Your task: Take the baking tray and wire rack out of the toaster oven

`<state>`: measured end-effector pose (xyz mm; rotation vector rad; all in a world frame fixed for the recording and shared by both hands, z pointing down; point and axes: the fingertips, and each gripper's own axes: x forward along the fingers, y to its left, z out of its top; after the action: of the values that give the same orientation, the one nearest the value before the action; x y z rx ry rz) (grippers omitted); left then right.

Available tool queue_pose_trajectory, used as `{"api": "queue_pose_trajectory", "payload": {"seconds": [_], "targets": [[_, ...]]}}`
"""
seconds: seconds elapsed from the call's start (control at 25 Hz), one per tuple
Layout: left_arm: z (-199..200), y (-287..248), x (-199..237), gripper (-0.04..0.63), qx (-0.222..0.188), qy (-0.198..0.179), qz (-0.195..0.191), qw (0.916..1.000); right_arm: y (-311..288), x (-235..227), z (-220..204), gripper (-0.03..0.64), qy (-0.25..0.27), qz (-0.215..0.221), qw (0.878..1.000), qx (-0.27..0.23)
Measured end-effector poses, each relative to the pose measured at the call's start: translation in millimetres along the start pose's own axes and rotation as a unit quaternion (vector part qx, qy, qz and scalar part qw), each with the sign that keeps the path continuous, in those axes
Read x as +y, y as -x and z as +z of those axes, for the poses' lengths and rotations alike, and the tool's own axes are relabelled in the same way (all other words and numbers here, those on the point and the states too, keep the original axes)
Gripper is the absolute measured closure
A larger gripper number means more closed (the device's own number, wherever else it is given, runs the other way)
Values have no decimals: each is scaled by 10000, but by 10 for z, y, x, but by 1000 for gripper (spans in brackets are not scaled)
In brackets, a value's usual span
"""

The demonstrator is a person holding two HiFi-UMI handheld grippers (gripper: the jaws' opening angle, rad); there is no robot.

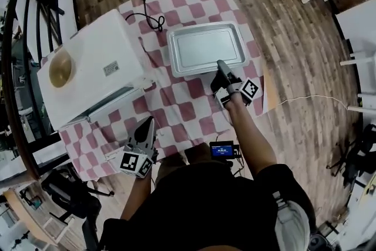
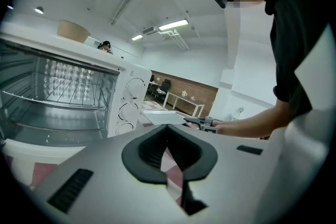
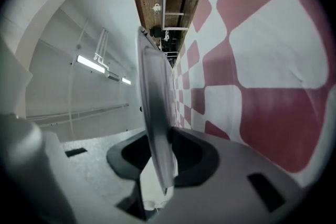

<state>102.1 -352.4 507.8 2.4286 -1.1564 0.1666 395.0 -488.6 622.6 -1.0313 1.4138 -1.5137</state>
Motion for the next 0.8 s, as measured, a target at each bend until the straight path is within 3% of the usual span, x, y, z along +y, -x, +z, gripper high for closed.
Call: {"api": "queue_pose_trajectory", "payload": {"seconds": [0.52, 0.8], "targets": [[-69, -47, 406, 607, 300, 24, 507, 9983, -618, -488, 208, 528, -225, -539, 9977, 344], [-146, 27, 306, 606, 382, 36, 373, 9986, -667, -662, 291, 529, -259, -1068, 9936, 246]]}}
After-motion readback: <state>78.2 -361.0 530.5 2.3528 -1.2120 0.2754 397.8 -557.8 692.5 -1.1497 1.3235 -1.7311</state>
